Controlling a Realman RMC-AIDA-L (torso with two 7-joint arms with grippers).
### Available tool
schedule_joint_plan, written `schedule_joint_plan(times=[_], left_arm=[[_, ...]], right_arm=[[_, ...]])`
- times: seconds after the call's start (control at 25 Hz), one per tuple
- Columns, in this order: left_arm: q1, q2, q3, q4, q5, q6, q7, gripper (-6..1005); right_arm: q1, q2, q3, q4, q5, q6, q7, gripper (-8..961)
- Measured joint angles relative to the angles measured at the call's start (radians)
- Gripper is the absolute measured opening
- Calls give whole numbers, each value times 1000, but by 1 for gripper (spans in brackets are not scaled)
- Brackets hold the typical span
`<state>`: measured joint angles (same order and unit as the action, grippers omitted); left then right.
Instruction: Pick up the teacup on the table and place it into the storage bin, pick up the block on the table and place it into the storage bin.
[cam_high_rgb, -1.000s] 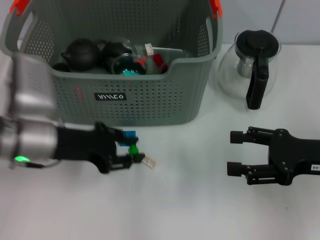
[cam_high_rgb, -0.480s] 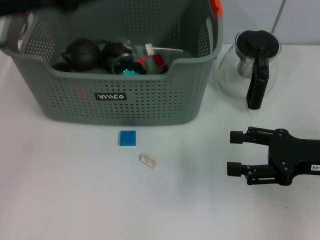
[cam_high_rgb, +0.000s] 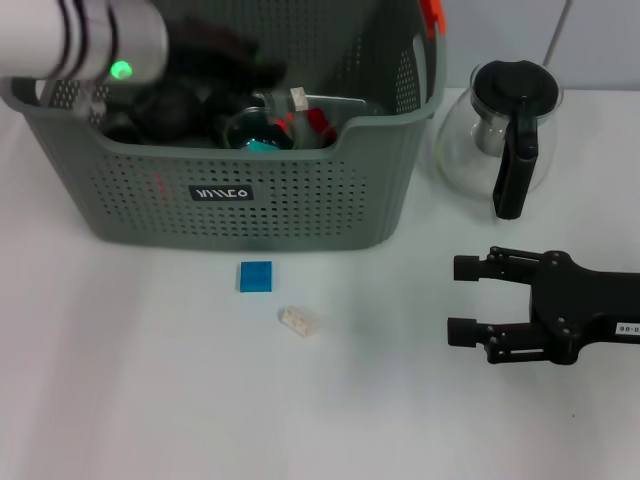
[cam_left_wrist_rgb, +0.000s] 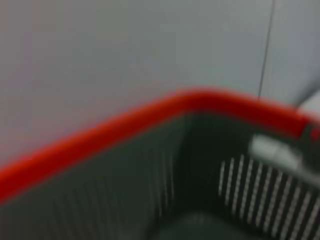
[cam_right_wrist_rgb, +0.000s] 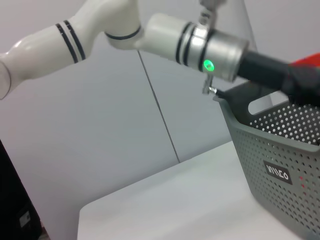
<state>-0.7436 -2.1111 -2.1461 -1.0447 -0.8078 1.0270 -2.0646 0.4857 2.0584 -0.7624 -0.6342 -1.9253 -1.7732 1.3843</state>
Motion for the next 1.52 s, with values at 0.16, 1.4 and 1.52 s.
schedule_joint_plan(times=[0.16,1.4,1.52], left_arm=[[-43,-13,19,58,148,-25,-109,522],[472,-61,-54,54,-457,516,512,845],[470,-61,-6,65,-430,470,433,845]], right_arm=[[2,0,0,0,0,0,-2,915],[-5,0,0,1,-1,3,2,915],[-6,-2,7,1,0,1,2,914]])
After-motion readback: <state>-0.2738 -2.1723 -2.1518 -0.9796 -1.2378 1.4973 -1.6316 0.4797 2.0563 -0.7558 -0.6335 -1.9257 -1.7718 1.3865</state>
